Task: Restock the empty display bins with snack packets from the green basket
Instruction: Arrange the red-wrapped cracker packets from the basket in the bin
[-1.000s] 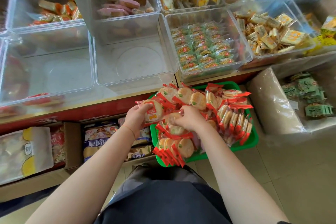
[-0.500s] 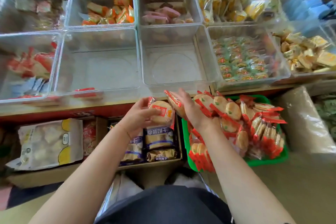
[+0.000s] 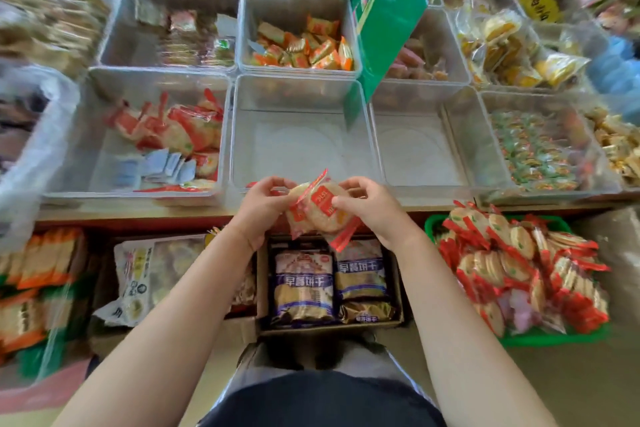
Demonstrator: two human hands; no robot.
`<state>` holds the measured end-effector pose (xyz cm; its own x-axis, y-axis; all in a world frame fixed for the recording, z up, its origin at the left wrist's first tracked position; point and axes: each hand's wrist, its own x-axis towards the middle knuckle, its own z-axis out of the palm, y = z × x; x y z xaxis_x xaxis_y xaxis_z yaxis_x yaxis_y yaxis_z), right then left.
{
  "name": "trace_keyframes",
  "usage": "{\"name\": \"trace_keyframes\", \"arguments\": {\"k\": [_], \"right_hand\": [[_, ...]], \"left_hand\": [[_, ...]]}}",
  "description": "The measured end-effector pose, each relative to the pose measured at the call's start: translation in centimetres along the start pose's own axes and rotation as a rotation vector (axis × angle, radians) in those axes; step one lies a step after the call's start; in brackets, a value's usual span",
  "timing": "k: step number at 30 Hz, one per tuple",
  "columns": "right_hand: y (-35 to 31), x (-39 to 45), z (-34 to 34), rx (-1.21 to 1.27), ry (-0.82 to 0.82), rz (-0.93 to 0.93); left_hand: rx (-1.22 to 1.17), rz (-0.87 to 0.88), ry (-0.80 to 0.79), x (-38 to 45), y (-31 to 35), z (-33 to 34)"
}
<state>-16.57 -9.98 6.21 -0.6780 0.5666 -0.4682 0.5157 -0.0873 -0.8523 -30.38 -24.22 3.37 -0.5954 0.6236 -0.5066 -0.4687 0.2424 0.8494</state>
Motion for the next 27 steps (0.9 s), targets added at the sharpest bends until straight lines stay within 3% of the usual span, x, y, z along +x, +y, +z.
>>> {"name": "trace_keyframes", "arguments": {"k": [5,10,12,15,17,20,23,27], "right_hand": [[0.0,1.7,-0.2,0.36,0.095,0.105],[-0.6,3.3,-0.4,0.751,-0.06,0.239],[-1.1,4.5,-0.3,0.766,-0.039,0.262],[-2.0,7.0,-0.3,0.79,0.118,0.241],[-2.4,8.9,-0.2,0.635,0.238,0.15],[-2.1,11.4,0.2,-0.168,0.371,-0.094],[-1.3,13.2,1.5,-0.727,0.177,-0.211],[-0.2,15.0,3.8,-0.983,-0.158,-0.003]], "left_hand": [[-0.085,-0.019,0.076,1.0,0.8,-2.0],[-0.127,-0.052,0.03,1.6,1.4,-2.7],[0.043,0.055,0.094,2.6,1.7,-2.8],[0.394,0.294,0.285,4.6,2.5,-3.1],[0.615,0.405,0.345,6.5,2.2,-3.4],[0.857,0.439,0.364,8.9,1.2,-3.7],[0.962,0.448,0.354,9.9,0.5,-3.4],[1.06,0.461,0.328,9.9,-0.6,-3.4]]}}
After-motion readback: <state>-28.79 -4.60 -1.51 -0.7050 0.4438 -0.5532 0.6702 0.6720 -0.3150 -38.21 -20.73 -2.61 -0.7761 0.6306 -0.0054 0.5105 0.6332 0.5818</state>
